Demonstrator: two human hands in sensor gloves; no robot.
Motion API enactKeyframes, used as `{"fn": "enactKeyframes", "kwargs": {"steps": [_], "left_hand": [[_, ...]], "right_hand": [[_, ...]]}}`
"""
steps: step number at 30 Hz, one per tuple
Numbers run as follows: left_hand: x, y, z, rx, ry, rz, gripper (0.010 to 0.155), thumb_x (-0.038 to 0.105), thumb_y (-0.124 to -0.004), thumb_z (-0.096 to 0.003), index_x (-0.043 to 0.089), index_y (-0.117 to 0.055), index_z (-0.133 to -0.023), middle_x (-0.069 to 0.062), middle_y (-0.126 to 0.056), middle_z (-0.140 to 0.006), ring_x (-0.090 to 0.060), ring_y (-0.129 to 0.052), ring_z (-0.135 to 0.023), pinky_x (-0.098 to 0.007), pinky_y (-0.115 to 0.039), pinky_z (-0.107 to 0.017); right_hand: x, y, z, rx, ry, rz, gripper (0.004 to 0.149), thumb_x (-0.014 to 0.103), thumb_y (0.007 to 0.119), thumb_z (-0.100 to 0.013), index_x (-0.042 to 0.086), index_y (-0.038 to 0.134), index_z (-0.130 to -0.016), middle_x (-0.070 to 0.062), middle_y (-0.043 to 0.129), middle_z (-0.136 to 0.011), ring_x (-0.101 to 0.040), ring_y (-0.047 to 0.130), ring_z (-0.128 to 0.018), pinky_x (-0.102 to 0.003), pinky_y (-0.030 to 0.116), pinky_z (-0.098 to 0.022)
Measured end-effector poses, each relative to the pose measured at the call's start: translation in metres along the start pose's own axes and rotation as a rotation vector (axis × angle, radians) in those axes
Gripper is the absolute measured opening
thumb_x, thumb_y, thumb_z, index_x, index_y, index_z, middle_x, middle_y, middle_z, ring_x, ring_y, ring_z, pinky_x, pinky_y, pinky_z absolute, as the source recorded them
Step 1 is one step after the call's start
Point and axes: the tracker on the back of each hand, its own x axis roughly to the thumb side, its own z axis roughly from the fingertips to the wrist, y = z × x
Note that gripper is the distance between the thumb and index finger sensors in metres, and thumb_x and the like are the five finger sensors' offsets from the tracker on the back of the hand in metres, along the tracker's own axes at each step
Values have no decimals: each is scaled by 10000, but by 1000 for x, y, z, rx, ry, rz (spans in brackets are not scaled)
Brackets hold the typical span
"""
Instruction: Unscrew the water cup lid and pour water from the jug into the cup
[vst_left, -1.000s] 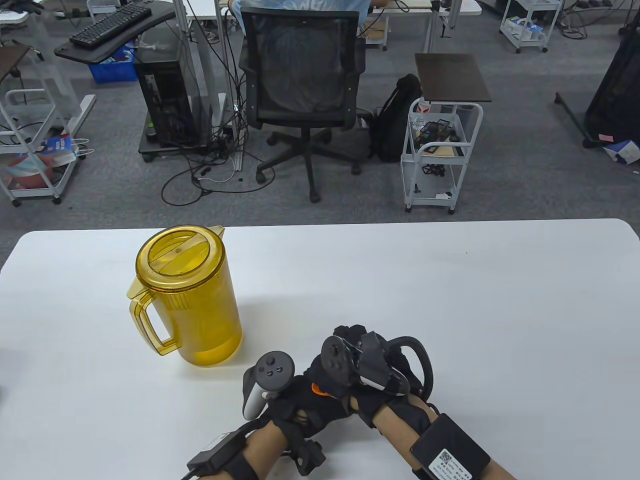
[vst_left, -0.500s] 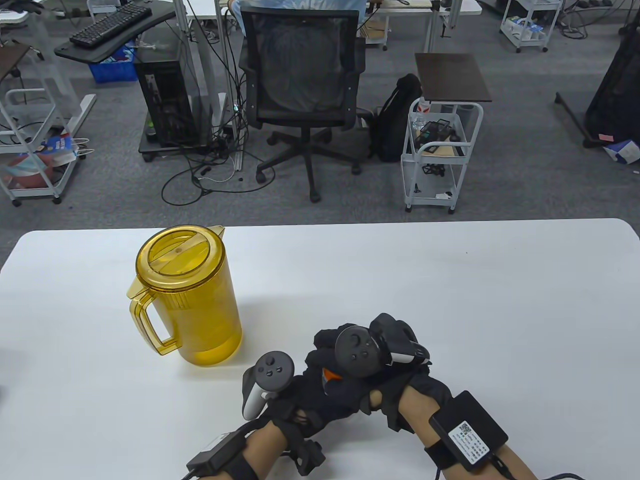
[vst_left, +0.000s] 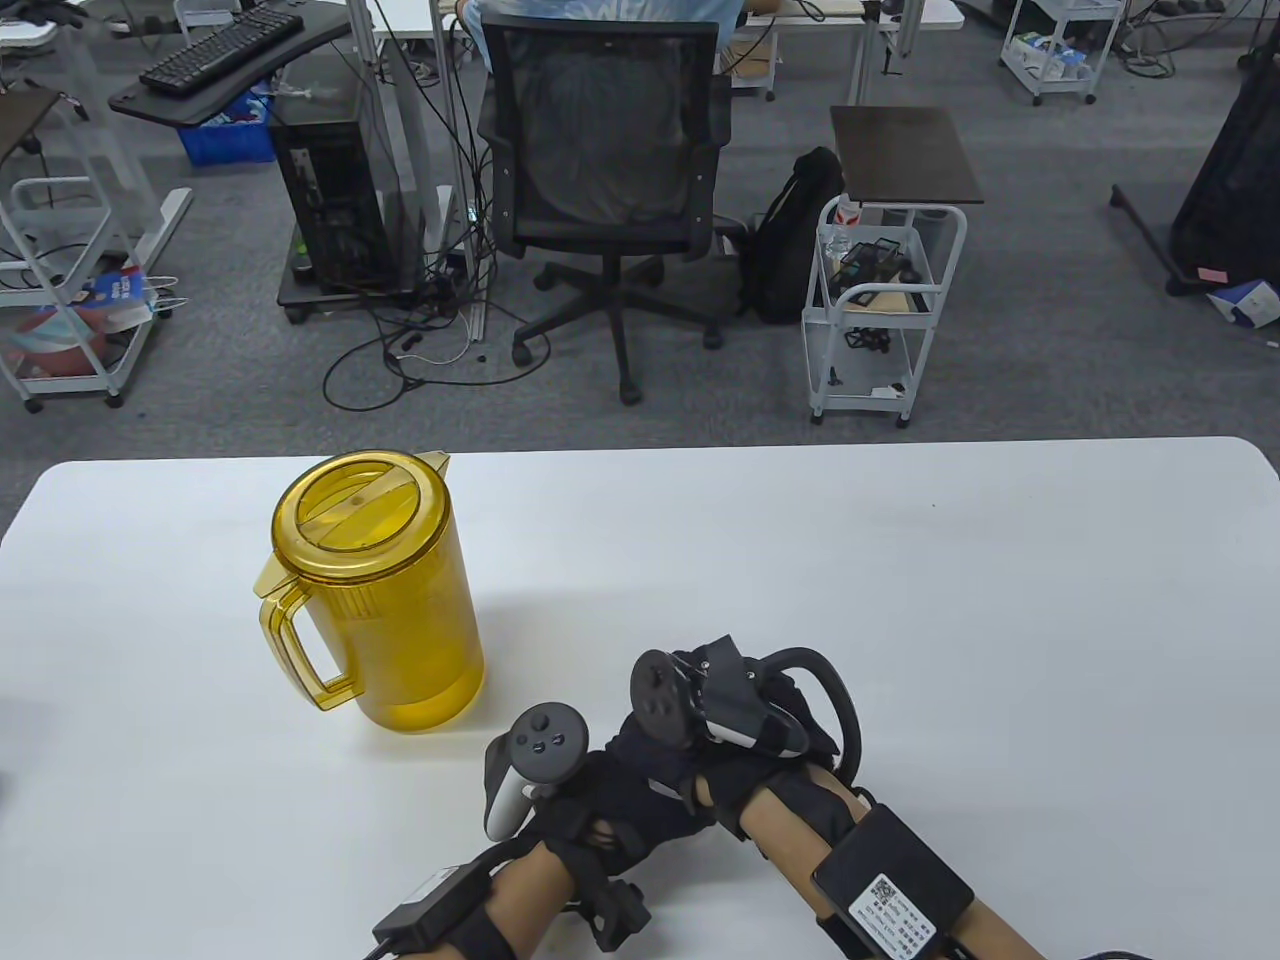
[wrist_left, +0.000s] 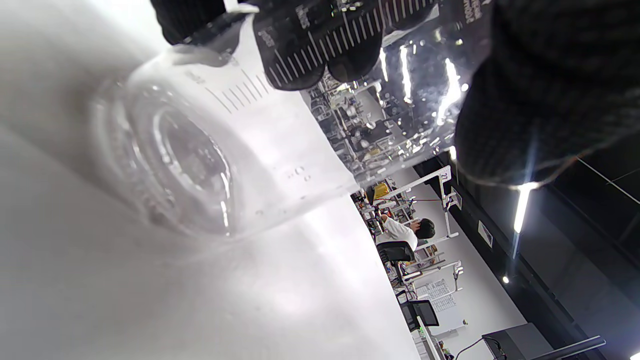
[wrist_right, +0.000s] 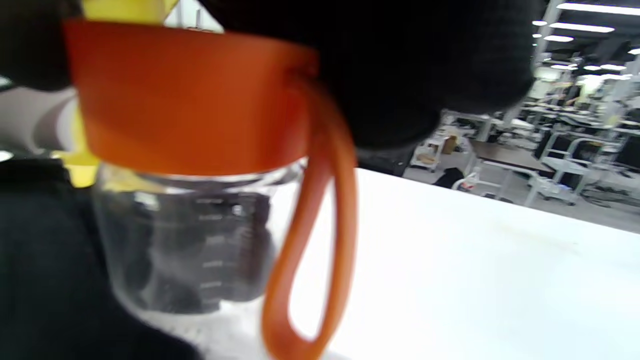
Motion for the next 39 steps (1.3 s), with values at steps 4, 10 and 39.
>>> {"fn": "enactKeyframes", "kwargs": {"steps": [4,10,39], "left_hand": [[-1,1,1,-1,1,-1,1084,624,-1095,-307,449,-375,-1098,107,-579,-1163,-247,-696,-1133,-568,-601,-806],[-1,1,1,-1,1,-2,1085,624,-1094,-306,448,-373,-1098,108,-575,-1166,-249,-696,-1133,-567,-602,-806],[-1,2,1,-7,4,-7,1085,628,-1090,-308,437,-372,-1099,104,-574,-1165,-250,-693,-1134,-568,-601,-809]], "right_hand": [[3,-2,1,37,-206,-16,773,609,808,-479,214,567,-1099,-174,579,-1097,-464,731,-873,-607,713,-631],[8,2,5,-118,-313,-119,503,485,843,-485,251,787,-927,-71,663,-1069,-450,667,-990,-674,654,-678],[1,-10,-6,150,-261,-96,683,467,940,-461,363,599,-1044,11,511,-1149,-477,631,-987,-607,695,-696]]}}
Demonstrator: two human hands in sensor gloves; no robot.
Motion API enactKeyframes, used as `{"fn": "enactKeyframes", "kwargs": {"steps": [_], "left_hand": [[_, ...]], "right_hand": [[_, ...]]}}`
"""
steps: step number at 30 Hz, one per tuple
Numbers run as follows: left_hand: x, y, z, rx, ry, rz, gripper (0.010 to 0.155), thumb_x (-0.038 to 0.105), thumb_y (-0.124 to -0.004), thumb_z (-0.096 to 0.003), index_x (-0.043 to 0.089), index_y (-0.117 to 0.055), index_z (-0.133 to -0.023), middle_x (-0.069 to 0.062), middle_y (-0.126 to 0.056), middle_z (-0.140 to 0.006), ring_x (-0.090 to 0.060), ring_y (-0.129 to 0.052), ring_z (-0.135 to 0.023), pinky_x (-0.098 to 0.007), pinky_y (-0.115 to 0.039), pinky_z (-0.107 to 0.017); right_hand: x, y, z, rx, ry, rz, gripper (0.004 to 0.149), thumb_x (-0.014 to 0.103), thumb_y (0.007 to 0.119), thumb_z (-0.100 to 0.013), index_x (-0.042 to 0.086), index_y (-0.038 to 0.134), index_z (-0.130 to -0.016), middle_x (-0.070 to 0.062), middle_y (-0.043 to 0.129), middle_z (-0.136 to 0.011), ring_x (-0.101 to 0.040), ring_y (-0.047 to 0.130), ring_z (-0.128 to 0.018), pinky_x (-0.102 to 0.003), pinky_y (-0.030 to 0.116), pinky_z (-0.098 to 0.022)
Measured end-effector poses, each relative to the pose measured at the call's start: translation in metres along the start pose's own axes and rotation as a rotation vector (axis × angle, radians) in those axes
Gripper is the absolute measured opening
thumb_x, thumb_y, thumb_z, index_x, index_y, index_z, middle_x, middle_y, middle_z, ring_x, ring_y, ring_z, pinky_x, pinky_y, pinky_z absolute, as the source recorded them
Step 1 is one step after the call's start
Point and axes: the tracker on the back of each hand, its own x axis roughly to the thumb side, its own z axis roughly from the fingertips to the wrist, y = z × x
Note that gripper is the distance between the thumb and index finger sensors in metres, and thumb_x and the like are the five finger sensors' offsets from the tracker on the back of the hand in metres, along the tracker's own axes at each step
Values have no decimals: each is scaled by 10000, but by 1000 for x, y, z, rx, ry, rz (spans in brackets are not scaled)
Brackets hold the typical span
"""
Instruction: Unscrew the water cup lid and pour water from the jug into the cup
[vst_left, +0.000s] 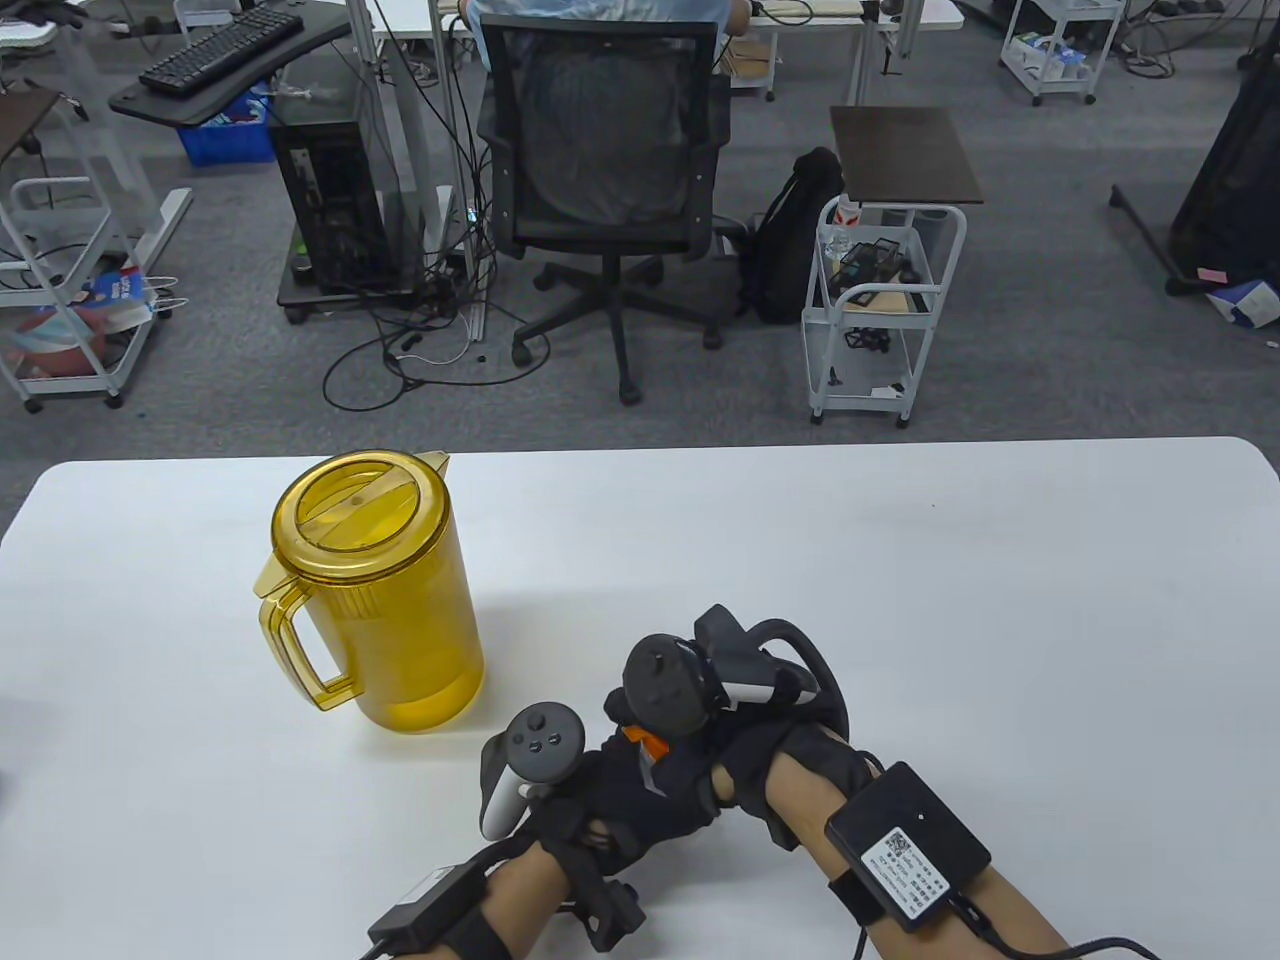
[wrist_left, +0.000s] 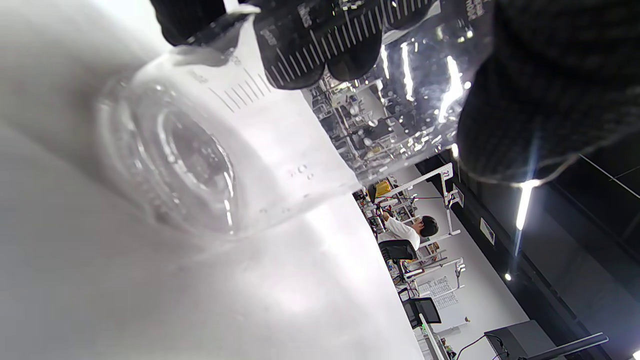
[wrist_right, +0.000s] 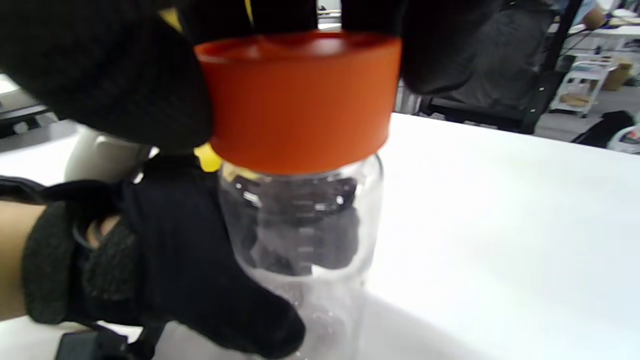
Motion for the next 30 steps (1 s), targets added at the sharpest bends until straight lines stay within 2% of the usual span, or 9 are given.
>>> {"fn": "enactKeyframes", "kwargs": {"steps": [4,9,14,18,21,23,27,28,30], "left_hand": [[0,0,0,1,1,-1,1087,629,-1089,-307,435,-372,-1100,105,-575,-1165,-249,-694,-1134,-568,-601,-809],[0,0,0,0,2,0,1088,630,-1089,-306,432,-374,-1101,104,-574,-1166,-250,-694,-1133,-569,-600,-808],[0,0,0,-1,2,1,1086,630,-1089,-306,435,-374,-1100,105,-574,-1166,-248,-692,-1134,-567,-601,-809],[0,0,0,-1,2,0,1086,629,-1090,-306,433,-375,-1100,104,-575,-1165,-249,-694,-1133,-568,-601,-809],[0,0,0,-1,2,0,1087,631,-1088,-307,432,-373,-1101,103,-574,-1166,-250,-692,-1134,-569,-600,-809],[0,0,0,0,2,-1,1088,630,-1088,-306,432,-373,-1101,102,-574,-1166,-252,-693,-1133,-568,-601,-808],[0,0,0,0,2,-1,1087,631,-1087,-307,432,-372,-1101,103,-574,-1166,-251,-691,-1134,-569,-601,-808],[0,0,0,-1,2,-1,1086,630,-1087,-307,431,-373,-1100,103,-573,-1166,-252,-692,-1133,-568,-601,-808],[0,0,0,-1,1,-1,1087,630,-1088,-307,430,-373,-1101,102,-573,-1166,-252,-692,-1134,-568,-601,-809]], "right_hand": [[7,1,-2,-32,100,119,728,591,907,-446,355,588,-1057,-23,555,-1137,-496,769,-893,-607,765,-633],[7,-2,-4,-13,192,120,867,626,902,-436,160,561,-1082,-185,604,-1087,-453,854,-812,-520,845,-584],[7,-12,-6,34,155,125,863,589,962,-404,157,597,-1056,-205,629,-1056,-453,851,-826,-503,861,-596],[-6,-25,7,-54,89,-69,872,568,968,-408,158,570,-1066,-187,588,-1078,-474,804,-839,-513,844,-603],[-33,-24,21,-149,76,-219,871,553,959,-419,202,541,-1098,-116,541,-1119,-493,707,-819,-542,797,-584],[-60,-18,32,-226,107,-322,835,548,957,-413,208,595,-1084,-118,566,-1119,-497,688,-793,-545,779,-567],[-120,7,52,-281,189,-586,829,571,959,-404,156,636,-1045,-216,589,-1086,-490,739,-748,-526,825,-529],[-136,17,58,-317,218,-662,847,577,963,-400,135,625,-1037,-230,608,-1074,-488,758,-735,-524,838,-515],[-162,33,65,-310,258,-772,868,589,967,-394,115,615,-1030,-221,677,-1030,-480,785,-719,-518,857,-496]]}}
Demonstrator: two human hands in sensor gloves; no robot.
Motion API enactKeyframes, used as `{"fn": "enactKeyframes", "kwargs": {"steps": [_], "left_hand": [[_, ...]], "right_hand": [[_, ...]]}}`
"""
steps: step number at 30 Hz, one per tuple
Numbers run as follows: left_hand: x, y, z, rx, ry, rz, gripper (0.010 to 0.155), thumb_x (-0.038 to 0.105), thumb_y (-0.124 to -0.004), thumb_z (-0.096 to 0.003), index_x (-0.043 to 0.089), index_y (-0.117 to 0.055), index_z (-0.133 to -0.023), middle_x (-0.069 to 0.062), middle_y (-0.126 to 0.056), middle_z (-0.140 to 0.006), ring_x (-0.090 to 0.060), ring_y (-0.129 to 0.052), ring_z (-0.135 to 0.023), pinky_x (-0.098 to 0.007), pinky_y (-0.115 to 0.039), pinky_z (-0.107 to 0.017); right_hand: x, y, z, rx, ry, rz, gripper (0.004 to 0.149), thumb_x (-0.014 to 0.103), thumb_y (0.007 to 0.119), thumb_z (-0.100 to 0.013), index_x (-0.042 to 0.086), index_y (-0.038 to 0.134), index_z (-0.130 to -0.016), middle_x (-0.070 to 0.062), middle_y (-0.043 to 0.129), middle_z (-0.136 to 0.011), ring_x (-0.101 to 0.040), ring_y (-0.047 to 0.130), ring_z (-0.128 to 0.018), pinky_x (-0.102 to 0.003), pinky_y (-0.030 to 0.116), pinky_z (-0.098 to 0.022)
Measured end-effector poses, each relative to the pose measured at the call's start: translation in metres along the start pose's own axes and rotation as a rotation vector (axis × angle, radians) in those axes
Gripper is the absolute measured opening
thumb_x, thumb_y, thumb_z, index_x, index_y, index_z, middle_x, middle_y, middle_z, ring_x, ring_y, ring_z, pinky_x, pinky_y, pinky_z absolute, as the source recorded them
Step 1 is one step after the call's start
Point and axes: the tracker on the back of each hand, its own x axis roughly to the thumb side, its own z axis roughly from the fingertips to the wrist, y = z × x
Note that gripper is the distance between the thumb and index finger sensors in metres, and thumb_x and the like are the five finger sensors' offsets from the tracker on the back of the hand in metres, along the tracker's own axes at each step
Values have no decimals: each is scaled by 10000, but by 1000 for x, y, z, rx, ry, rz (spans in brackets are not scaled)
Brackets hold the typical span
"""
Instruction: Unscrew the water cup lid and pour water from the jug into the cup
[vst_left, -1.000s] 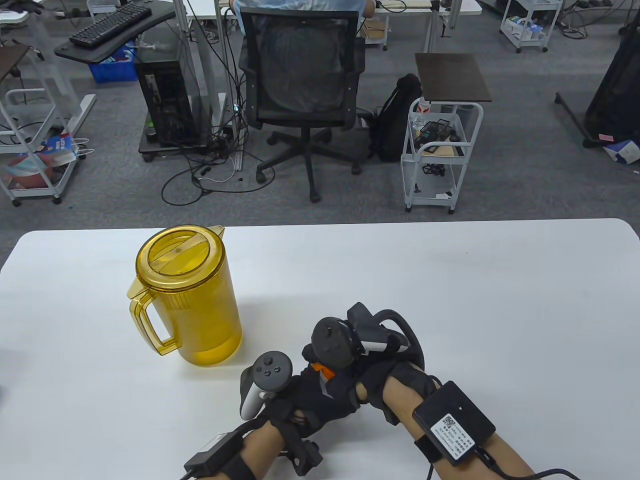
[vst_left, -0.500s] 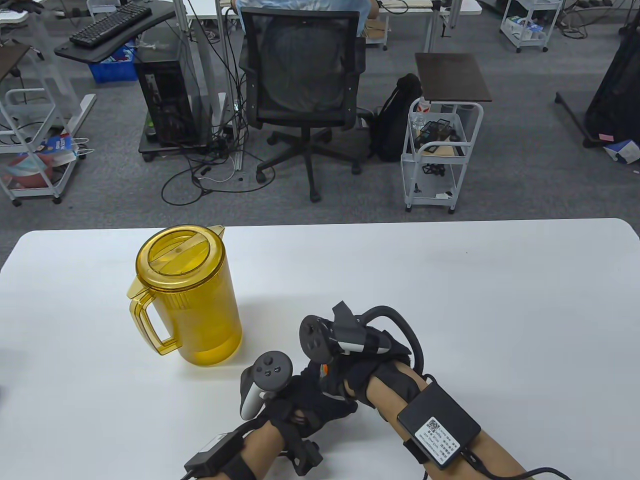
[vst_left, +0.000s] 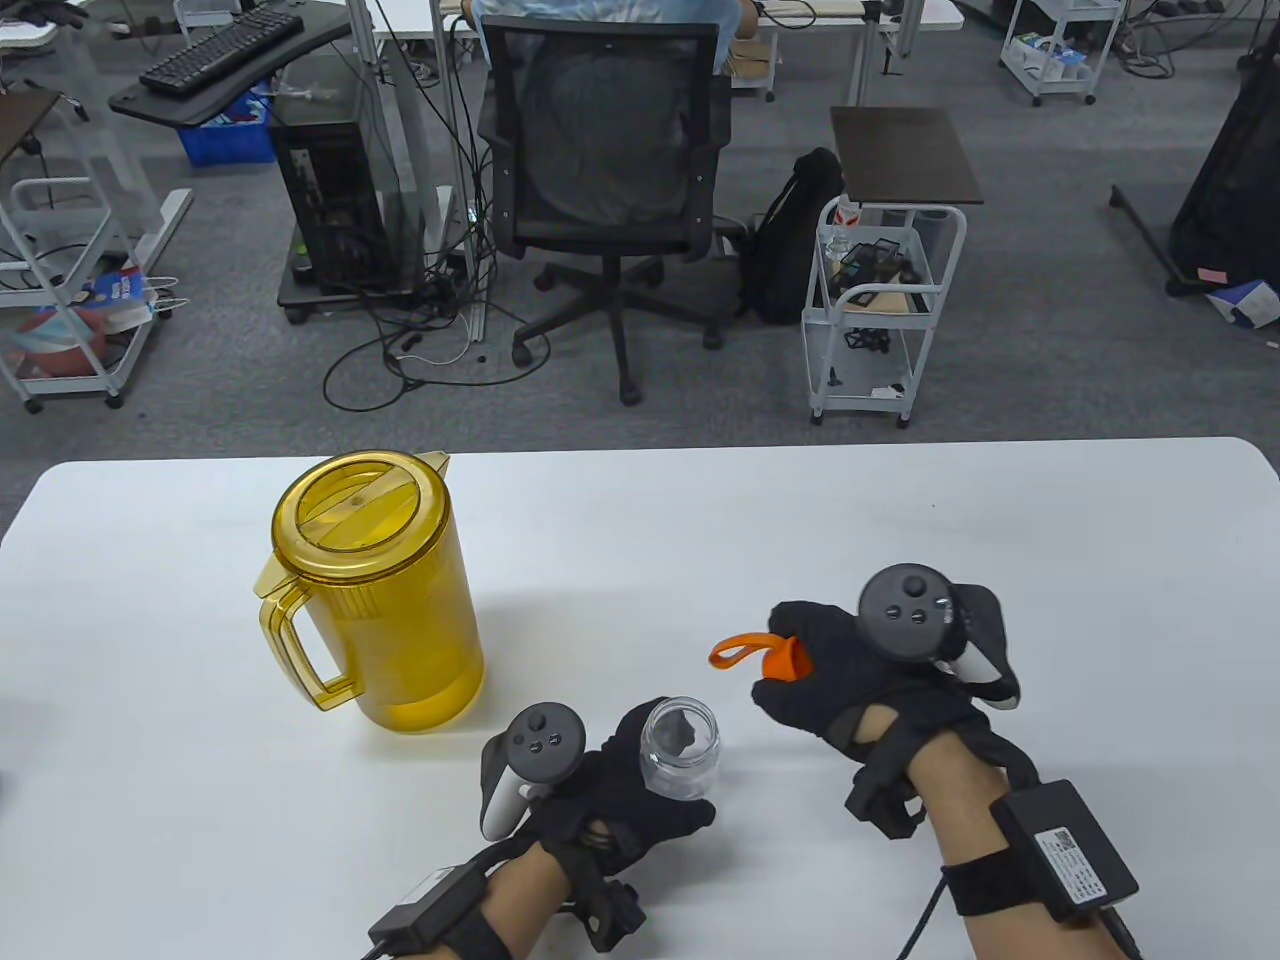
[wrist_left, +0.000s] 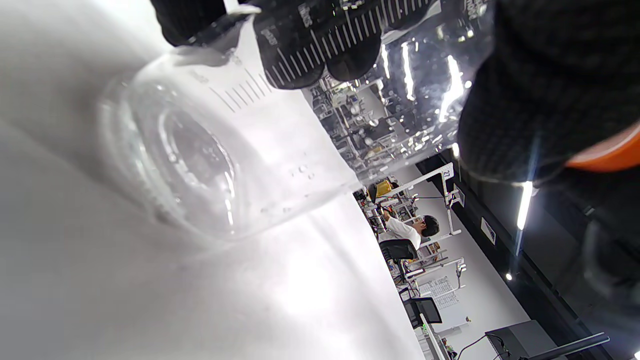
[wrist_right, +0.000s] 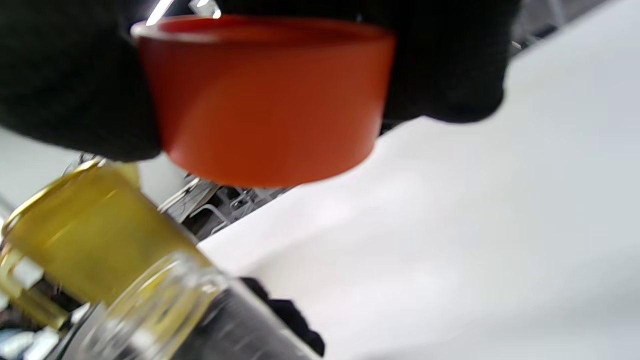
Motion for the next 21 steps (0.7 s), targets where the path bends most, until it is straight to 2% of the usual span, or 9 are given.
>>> {"fn": "enactKeyframes", "kwargs": {"steps": [5,9,12,18,20,21], "left_hand": [[0,0,0,2,1,-2,1088,632,-1085,-308,430,-369,-1101,102,-571,-1167,-252,-690,-1135,-567,-601,-809],[0,0,0,4,0,-4,1091,632,-1084,-308,416,-370,-1104,98,-571,-1167,-251,-691,-1133,-565,-602,-809],[0,0,0,7,1,-8,1091,625,-1087,-310,409,-371,-1105,95,-572,-1166,-254,-693,-1132,-564,-604,-809],[0,0,0,9,2,-12,1091,627,-1084,-310,412,-368,-1105,95,-568,-1166,-253,-692,-1132,-561,-605,-810],[0,0,0,9,2,-12,1093,626,-1085,-309,411,-367,-1105,94,-569,-1166,-254,-691,-1132,-560,-605,-810],[0,0,0,10,2,-13,1093,627,-1083,-312,410,-364,-1106,94,-567,-1167,-255,-689,-1133,-561,-604,-810]], "right_hand": [[-68,-7,3,-10,95,-232,914,559,995,-401,105,582,-1078,-208,643,-1054,-475,743,-758,-540,825,-540],[-96,-6,3,-27,162,-281,841,588,988,-384,73,723,-994,-265,645,-998,-463,746,-705,-530,810,-467],[-109,-4,1,-34,199,-260,846,649,948,-372,77,738,-958,-237,688,-965,-418,774,-656,-494,806,-412],[-118,-3,0,-159,201,-145,809,728,865,-381,154,724,-935,-152,717,-932,-340,810,-573,-458,815,-336],[-120,-2,-2,-195,219,-96,790,695,857,-400,163,678,-954,-160,662,-961,-360,796,-608,-479,809,-367],[-122,-2,-3,-205,215,-85,756,652,874,-415,184,653,-966,-160,613,-995,-382,781,-674,-513,812,-439]]}}
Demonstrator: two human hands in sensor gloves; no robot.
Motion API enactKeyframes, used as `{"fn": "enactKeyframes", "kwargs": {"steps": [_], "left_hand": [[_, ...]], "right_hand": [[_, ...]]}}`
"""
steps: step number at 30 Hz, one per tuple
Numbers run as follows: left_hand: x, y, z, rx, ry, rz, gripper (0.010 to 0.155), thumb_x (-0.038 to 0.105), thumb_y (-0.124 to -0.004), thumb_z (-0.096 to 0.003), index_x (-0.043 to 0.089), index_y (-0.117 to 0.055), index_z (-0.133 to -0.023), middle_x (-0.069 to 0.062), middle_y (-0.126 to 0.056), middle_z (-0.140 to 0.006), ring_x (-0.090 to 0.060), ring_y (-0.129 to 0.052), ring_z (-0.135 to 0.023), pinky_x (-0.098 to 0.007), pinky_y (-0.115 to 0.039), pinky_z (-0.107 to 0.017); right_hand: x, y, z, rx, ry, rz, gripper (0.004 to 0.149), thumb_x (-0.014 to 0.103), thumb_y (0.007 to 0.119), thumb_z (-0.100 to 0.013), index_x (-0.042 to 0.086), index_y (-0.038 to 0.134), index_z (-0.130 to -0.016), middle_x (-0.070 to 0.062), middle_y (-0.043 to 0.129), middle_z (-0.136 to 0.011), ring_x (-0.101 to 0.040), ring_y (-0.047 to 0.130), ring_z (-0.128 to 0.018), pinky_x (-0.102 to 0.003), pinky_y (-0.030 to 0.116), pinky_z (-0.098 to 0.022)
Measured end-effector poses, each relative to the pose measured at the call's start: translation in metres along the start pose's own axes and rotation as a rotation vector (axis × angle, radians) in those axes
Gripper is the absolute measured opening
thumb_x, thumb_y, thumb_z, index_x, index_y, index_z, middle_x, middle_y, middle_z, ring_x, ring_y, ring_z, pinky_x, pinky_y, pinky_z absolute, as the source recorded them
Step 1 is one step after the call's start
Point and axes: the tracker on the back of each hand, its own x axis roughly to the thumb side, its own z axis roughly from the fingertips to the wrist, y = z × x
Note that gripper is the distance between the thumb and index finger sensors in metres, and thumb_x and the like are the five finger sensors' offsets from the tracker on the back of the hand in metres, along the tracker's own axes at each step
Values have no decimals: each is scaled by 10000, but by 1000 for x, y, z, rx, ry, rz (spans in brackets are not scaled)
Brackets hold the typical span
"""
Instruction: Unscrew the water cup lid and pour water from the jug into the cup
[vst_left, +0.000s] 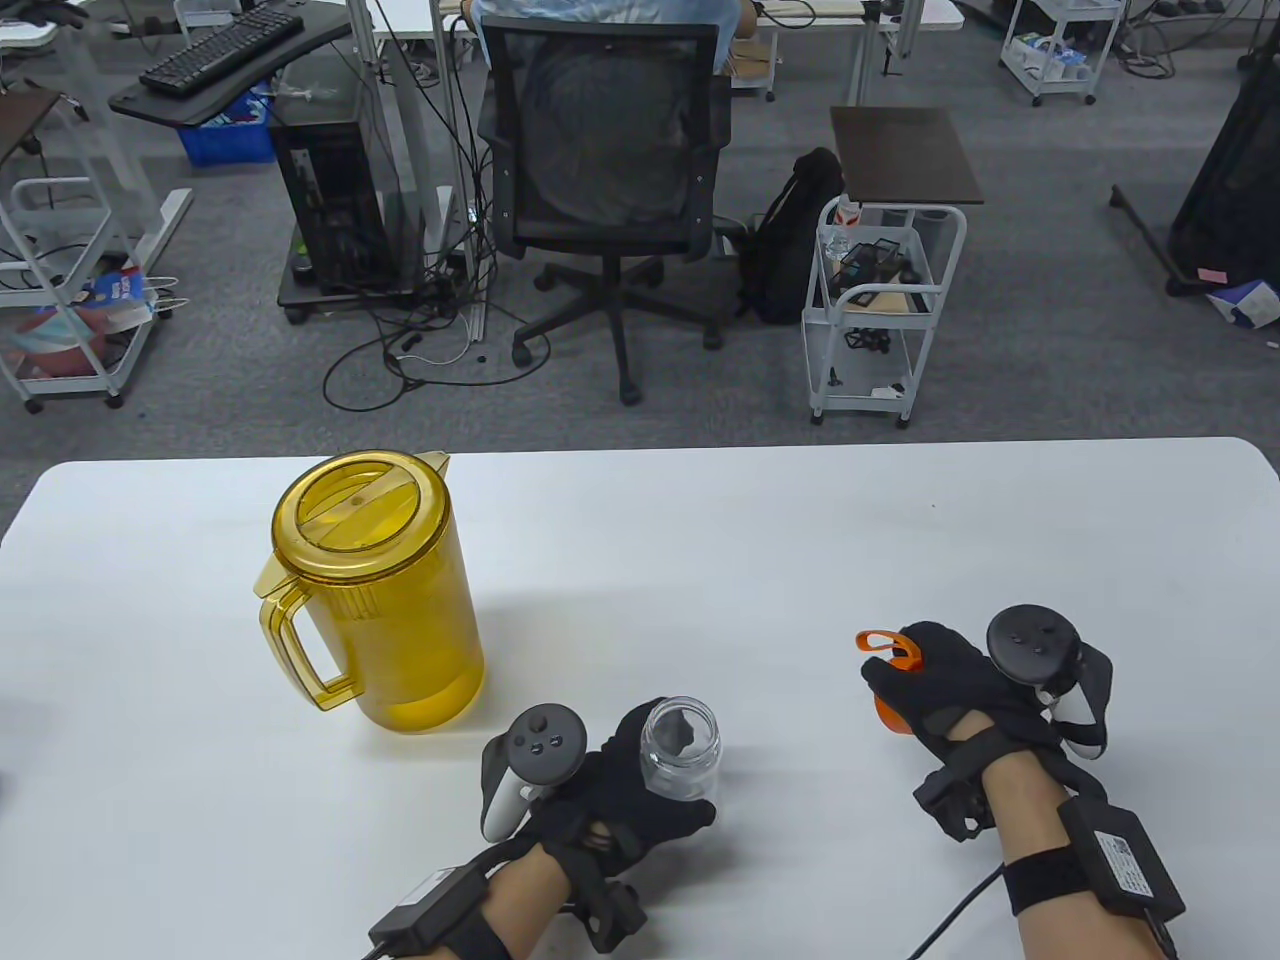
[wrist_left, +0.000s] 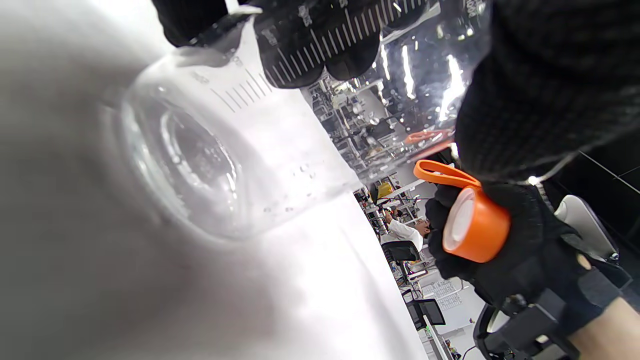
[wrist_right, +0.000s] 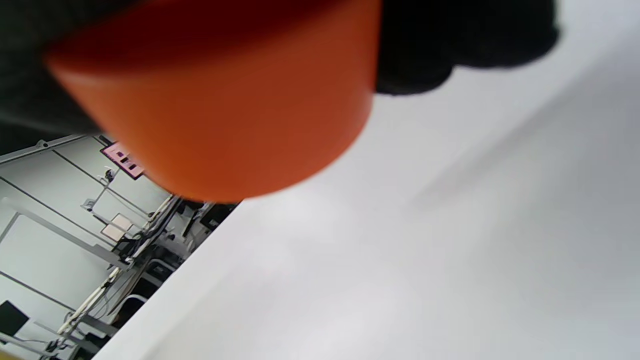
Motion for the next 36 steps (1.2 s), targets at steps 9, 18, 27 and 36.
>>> {"fn": "enactKeyframes", "kwargs": {"steps": [9,18,27,36], "left_hand": [[0,0,0,9,3,-7,1095,623,-1084,-309,413,-361,-1103,98,-564,-1166,-250,-691,-1133,-548,-607,-816],[0,0,0,11,4,-8,1094,624,-1085,-308,414,-362,-1103,98,-565,-1166,-249,-693,-1134,-548,-607,-817],[0,0,1,12,8,-7,1096,626,-1085,-308,416,-359,-1103,98,-565,-1166,-248,-692,-1135,-549,-608,-816],[0,0,1,14,9,-9,1095,627,-1084,-308,415,-360,-1102,96,-565,-1165,-250,-692,-1135,-549,-608,-815]], "right_hand": [[-27,17,-17,-213,47,167,522,540,1037,-360,212,840,-715,-128,598,-1036,-384,851,-890,-507,835,-660],[-47,33,-33,-240,82,335,526,524,1053,-344,188,859,-699,-117,606,-1041,-370,857,-914,-479,853,-651],[-52,39,-36,-242,104,397,521,466,1038,-375,178,878,-779,-114,569,-1068,-372,781,-966,-492,808,-674],[-48,32,-25,-226,69,348,639,498,1004,-383,199,790,-906,-127,517,-1095,-419,660,-1009,-608,691,-711]]}}
